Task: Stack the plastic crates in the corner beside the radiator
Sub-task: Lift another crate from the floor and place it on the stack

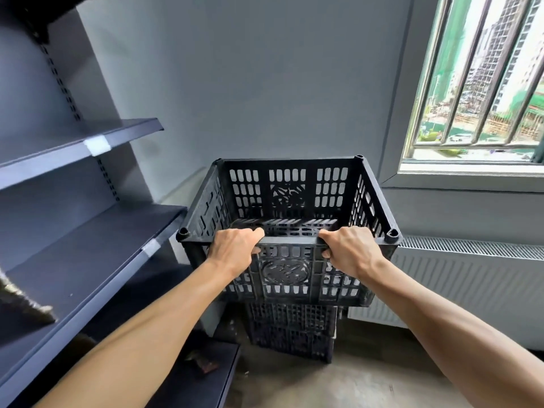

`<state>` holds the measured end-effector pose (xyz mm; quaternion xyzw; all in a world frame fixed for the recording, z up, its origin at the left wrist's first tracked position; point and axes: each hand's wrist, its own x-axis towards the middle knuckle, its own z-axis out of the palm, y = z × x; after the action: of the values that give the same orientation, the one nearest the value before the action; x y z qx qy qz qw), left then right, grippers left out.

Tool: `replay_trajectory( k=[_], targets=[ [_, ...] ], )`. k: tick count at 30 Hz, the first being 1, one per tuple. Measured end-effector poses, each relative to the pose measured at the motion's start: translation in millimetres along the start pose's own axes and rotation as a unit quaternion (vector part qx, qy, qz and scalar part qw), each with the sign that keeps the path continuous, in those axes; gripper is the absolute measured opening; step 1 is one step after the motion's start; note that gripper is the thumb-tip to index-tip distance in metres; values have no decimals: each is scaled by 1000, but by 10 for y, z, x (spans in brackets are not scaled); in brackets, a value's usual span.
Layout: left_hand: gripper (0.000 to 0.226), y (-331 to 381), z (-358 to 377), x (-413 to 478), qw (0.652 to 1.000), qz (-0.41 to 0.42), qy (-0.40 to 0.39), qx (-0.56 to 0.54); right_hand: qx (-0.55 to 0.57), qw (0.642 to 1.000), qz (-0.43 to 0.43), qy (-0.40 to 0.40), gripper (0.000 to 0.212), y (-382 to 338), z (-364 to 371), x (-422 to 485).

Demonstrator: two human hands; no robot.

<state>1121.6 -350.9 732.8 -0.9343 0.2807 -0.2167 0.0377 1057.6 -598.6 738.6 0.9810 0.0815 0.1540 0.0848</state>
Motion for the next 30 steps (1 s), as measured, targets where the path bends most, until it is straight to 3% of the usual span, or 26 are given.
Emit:
replay_trajectory(
  k=[12, 30],
  targets=[
    [17, -277, 735, 974, 999, -20, 24, -13, 2, 1000, -16, -16, 28, 468, 474, 1007],
    [16, -1121, 1511, 2114, 996, 85, -16, -26, -5, 996, 64, -55, 23, 455, 1076, 2154]
  ],
)
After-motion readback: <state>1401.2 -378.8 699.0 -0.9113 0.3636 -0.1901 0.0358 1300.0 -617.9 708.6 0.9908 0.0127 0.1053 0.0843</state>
